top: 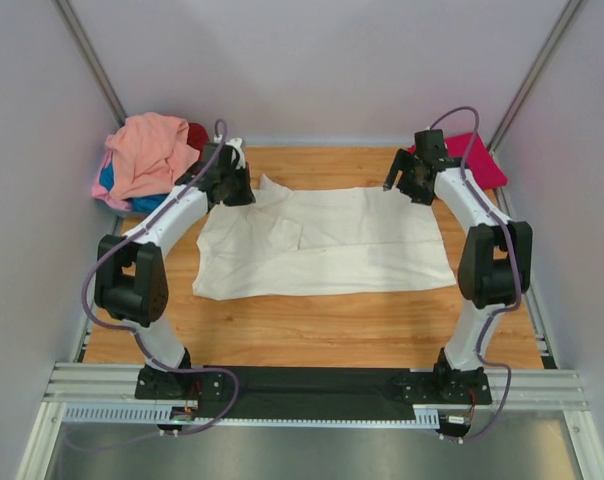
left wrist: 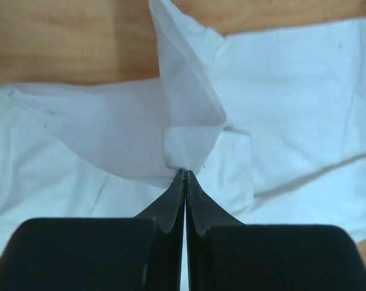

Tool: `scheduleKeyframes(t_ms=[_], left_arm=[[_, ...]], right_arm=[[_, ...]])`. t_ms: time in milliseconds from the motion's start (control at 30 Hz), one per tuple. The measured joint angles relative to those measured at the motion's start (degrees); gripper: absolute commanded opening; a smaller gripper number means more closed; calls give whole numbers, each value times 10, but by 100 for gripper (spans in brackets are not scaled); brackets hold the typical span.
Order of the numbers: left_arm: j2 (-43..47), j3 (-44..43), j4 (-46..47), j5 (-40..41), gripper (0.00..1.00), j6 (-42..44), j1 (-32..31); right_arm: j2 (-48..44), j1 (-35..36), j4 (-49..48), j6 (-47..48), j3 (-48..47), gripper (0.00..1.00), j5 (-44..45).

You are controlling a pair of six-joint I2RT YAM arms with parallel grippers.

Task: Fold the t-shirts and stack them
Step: Fold the tshirt

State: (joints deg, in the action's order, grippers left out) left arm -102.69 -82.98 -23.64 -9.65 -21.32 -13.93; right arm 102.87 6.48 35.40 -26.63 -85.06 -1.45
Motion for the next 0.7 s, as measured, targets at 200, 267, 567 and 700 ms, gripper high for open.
scheduleKeyframes(t_ms=[200, 267, 567, 700], left_arm=[[108, 141, 10, 41, 0, 11, -48], [134, 181, 5, 63, 0, 10, -64], [193, 268, 4, 121, 0, -9, -97], [205, 306, 11, 134, 0, -16, -100]], right_arm=[[165, -4, 56, 19, -187, 81, 57], [210, -6, 76, 27, -246, 81, 77], [330, -26, 123, 43, -383, 82, 139], [398, -33, 134, 44, -462, 82, 149]])
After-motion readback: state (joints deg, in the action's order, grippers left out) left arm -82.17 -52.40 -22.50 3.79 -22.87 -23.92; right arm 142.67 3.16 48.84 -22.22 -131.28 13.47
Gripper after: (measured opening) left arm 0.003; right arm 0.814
